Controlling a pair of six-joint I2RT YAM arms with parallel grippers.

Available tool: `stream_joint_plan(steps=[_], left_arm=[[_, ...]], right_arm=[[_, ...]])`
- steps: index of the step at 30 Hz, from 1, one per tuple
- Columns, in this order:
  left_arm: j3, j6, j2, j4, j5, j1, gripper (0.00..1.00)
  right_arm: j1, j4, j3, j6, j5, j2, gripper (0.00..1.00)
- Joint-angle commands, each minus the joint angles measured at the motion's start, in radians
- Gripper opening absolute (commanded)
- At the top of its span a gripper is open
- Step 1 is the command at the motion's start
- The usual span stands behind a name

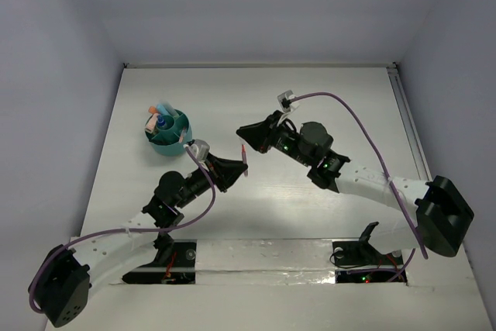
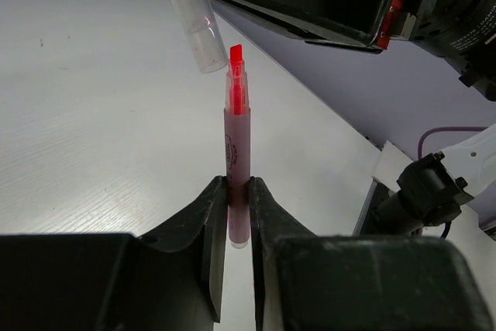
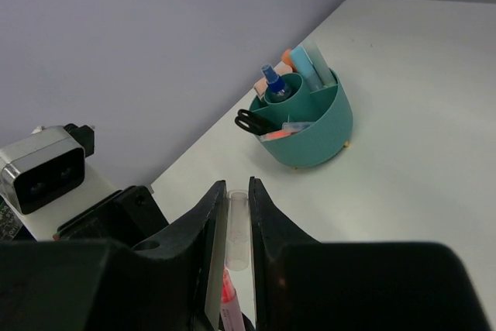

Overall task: Sort the stationery into containers
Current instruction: Close the pen cap on the pen.

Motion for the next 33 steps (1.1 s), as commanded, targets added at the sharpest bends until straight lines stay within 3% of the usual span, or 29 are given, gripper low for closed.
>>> stream_joint_plan(steps=[1,33], left_arm=[[0.008,0.003,0.005,0.087,0.034,0.006,0.0],[0.022,0.014,0.042,0.077,0.03,0.006,0.0]], right_arm=[[0.012,0.071,-0.002,0.004,0.035,-0.018,0.0],[0.012,0.106,-0.031,0.027,0.033,-0.057,0.0]])
